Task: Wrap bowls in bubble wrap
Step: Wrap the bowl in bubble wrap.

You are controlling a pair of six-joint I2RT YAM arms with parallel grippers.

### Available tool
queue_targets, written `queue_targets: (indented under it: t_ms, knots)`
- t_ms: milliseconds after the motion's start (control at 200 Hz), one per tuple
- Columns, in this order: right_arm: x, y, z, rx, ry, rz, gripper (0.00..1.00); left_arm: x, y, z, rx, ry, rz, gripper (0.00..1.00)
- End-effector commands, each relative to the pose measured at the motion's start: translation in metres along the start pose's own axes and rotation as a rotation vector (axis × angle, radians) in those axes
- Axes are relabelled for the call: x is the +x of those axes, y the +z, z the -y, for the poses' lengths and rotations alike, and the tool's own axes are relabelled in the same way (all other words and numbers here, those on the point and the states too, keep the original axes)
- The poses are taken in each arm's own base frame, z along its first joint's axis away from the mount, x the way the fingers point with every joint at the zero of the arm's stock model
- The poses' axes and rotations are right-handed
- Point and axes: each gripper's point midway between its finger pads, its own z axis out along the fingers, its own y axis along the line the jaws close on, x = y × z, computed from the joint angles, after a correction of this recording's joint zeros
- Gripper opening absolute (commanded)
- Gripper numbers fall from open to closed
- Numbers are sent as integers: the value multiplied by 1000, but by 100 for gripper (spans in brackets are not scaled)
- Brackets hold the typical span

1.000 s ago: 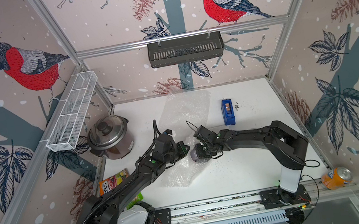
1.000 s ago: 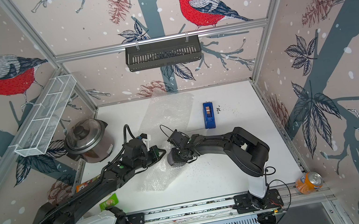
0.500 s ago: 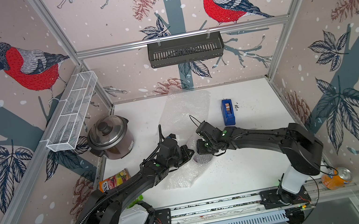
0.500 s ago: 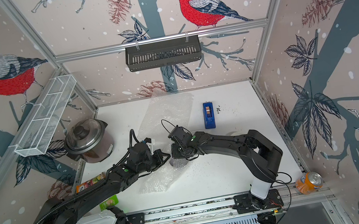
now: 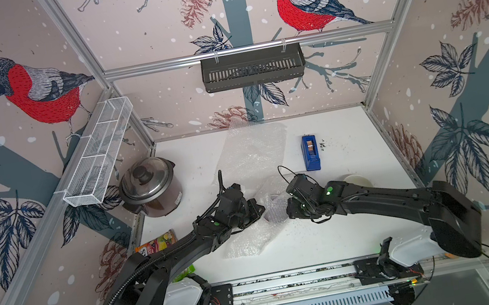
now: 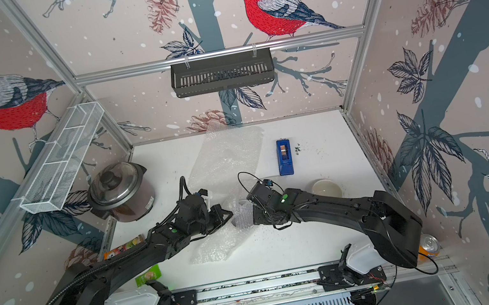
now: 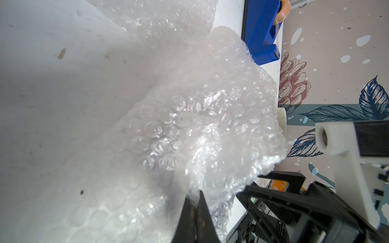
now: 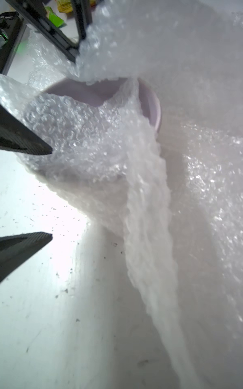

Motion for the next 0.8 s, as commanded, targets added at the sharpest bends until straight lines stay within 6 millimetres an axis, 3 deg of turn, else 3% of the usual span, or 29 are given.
queue_targets:
  t_ms: [0,105,260,445,645,795]
  knots:
    - [-12,4,-17,-59,-23,22,57,-3,0,10,27,25,4,0]
    - [-14,12,-21,-70,-29,14,54,-3,-2,16,38,33,3,0]
    - [-10,28,-17,-41,-31,-20,24,3,-7,43,96,83,-9,0]
    - [-9,35,-18,-44,-26,-28,19,31,0,72,121,174,-62,0]
    - [-13,28,-22,-69,-10,-7,20,45,21,30,-12,120,-93,0]
    - [-20,8,-24,-81,5,31,28,43,28,20,-39,100,-90,0]
